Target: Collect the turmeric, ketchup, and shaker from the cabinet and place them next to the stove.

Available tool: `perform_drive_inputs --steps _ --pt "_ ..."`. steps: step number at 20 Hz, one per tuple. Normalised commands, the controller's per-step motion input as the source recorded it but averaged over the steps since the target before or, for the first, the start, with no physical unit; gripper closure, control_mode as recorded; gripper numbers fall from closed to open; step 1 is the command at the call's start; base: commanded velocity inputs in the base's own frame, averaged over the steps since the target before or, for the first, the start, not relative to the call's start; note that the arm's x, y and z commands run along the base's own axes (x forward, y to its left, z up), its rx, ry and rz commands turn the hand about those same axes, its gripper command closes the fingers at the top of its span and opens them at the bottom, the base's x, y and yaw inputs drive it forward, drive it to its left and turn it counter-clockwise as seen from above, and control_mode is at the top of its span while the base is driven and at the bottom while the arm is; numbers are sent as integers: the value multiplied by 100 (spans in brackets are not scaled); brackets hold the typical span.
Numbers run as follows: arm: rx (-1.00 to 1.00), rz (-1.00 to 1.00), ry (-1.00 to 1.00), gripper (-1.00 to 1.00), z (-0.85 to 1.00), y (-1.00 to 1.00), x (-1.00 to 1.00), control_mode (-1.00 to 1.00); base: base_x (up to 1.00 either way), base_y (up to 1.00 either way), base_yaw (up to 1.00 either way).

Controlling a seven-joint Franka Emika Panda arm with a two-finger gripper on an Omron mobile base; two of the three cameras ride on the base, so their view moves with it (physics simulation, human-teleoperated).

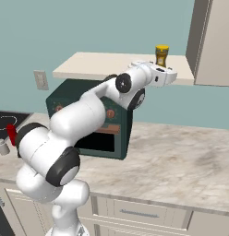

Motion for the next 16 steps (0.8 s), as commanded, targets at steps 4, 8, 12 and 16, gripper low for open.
perform_drive_inputs --steps 4,8,12,16 --pt "-4 1 0 -100 15 16 0 -100 0 0 0" --pt "-6 0 0 -100 25 25 0 -100 0 0 0" --pt "-5 0 0 -100 15 20 1 -100 0 0 0" --pt "-2 0 1 -100 4 12 3 -100 0 0 0"
